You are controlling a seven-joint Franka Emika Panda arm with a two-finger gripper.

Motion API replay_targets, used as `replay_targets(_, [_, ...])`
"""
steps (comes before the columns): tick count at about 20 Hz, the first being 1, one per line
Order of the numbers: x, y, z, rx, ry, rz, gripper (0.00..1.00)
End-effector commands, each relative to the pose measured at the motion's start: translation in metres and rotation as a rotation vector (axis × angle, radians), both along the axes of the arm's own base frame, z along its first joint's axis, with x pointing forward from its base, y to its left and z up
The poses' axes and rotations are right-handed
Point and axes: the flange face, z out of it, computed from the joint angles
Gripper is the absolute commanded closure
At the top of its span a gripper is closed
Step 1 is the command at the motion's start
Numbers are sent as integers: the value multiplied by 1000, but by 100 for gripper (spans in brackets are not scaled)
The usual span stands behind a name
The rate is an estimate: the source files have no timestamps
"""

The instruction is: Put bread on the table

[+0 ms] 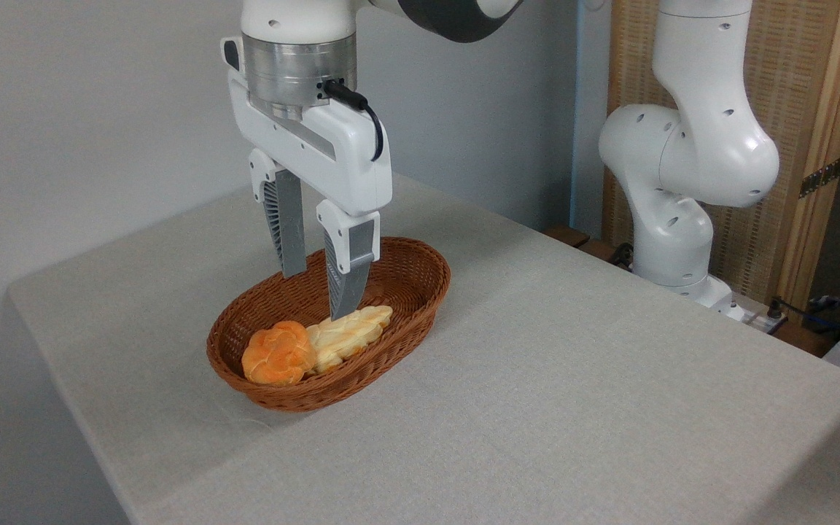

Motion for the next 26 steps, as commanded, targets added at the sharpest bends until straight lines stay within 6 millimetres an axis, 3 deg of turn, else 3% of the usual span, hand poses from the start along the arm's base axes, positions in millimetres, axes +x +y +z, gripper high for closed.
replay_targets(1, [-2, 4, 3, 1, 16, 3, 0])
replay_targets(26, [2, -8, -4, 0, 13, -16, 0])
